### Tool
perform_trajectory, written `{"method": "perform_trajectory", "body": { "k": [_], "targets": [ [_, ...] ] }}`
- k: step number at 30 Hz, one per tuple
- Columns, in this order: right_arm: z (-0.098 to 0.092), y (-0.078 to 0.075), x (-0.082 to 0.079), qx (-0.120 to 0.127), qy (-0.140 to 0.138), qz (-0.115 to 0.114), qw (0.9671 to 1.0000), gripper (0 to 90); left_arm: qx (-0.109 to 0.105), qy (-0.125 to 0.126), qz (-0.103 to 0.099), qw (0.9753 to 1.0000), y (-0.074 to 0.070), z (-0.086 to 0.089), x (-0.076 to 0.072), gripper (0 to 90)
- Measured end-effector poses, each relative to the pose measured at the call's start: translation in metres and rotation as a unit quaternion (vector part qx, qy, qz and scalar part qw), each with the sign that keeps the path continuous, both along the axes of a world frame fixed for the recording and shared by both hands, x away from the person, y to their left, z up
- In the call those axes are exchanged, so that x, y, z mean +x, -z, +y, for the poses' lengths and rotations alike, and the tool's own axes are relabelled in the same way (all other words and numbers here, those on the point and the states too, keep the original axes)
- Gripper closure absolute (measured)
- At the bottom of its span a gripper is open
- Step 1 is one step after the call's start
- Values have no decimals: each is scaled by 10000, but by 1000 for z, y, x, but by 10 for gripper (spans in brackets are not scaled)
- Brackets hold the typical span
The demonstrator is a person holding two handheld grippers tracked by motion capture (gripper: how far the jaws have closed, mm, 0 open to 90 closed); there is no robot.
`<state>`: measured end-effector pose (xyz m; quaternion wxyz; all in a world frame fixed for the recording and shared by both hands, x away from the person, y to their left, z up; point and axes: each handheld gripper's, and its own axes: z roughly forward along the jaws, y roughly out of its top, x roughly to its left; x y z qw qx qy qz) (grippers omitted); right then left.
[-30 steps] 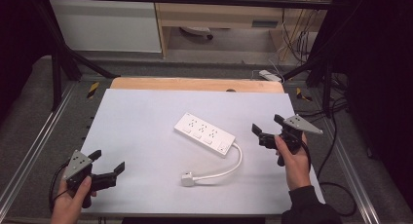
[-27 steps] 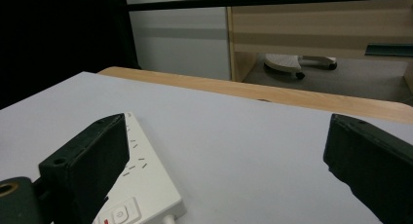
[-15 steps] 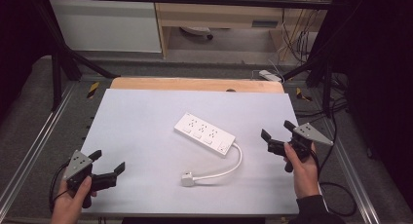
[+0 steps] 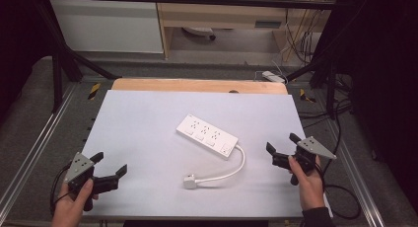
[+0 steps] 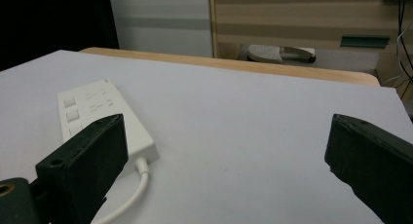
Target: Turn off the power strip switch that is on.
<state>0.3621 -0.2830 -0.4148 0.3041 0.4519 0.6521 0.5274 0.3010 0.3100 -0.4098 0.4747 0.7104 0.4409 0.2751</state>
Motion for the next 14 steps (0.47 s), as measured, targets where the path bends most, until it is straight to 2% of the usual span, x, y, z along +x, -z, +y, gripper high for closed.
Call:
{"method": "perform_trajectory", "body": {
  "k": [7,11,14],
  "targets": [
    [5,16,-3,-111,-146,196,9996,24,-18,25,1,10000,0,0,0,47],
    [12,24,-1,-172,-272,398,9987,22,-3,15,-4,10000,0,0,0,47],
    [15,26,2,-234,-134,587,9979,25,1,39,4,10000,0,-1,0,47]
  ]
}}
